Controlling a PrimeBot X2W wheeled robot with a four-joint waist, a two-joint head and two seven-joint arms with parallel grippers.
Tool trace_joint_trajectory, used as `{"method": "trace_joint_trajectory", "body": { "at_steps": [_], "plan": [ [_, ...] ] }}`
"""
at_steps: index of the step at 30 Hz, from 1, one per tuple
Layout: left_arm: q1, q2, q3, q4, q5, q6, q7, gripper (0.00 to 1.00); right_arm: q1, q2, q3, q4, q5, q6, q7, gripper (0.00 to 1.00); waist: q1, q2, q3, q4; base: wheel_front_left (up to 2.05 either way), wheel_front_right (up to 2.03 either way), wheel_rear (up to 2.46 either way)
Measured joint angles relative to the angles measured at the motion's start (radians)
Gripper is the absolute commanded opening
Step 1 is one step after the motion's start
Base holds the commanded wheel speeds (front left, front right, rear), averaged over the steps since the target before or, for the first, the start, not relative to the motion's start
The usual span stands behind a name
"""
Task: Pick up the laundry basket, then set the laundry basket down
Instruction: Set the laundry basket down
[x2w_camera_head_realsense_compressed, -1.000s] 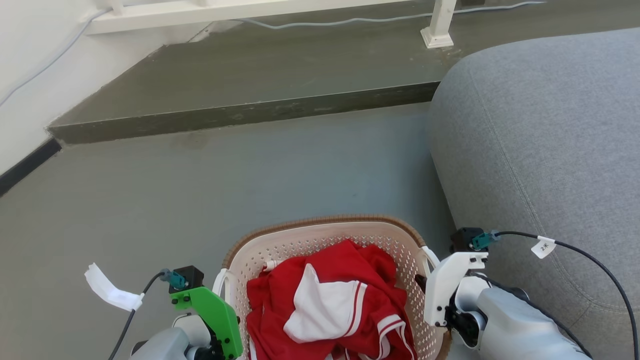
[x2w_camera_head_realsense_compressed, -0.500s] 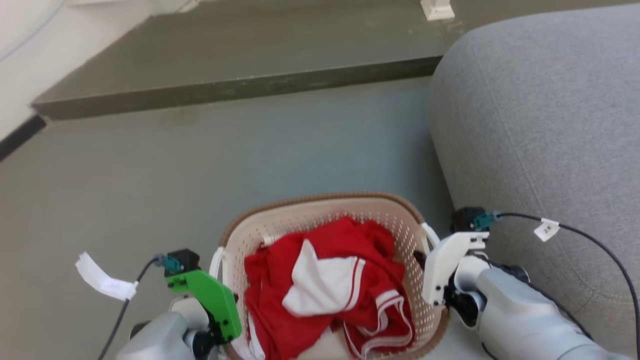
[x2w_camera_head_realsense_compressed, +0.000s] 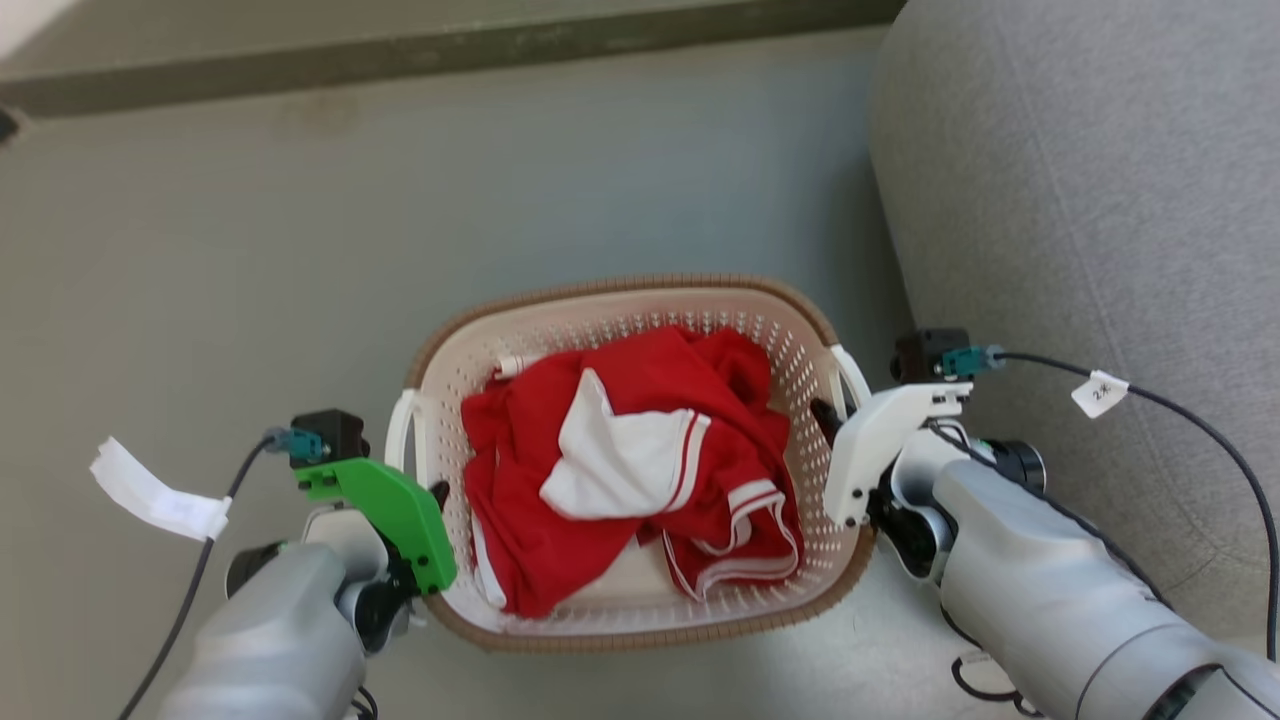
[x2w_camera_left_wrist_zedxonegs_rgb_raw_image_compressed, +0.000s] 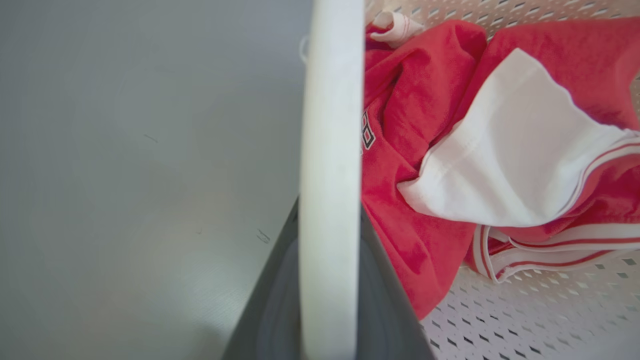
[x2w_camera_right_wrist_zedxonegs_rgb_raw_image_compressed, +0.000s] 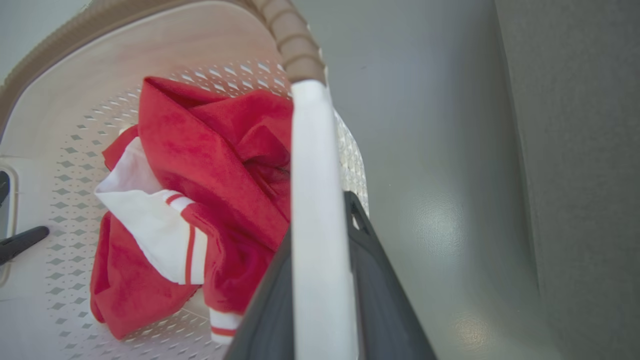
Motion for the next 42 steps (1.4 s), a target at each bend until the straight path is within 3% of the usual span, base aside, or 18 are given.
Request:
{"method": "trace_joint_trajectory", "body": {
  "at_steps": [18, 42],
  "plan": [
    [-0.149, 0.070, 0.001, -0.099, 0.036, 0.000, -0.100, 0.00, -0.141, -0.003, -0.002, -0.048, 0.000, -0.070, -0.119, 0.00, 0.0001, 0.0000, 0.267, 0.001, 0.00, 0.00, 0.00],
    [-0.240, 0.123, -0.021, -0.163, 0.060, 0.001, -0.173, 0.00, -0.246, -0.003, 0.014, -0.055, -0.021, -0.098, -0.181, 0.00, 0.0001, 0.0000, 0.526, 0.023, 0.00, 0.00, 0.00]
  ]
}}
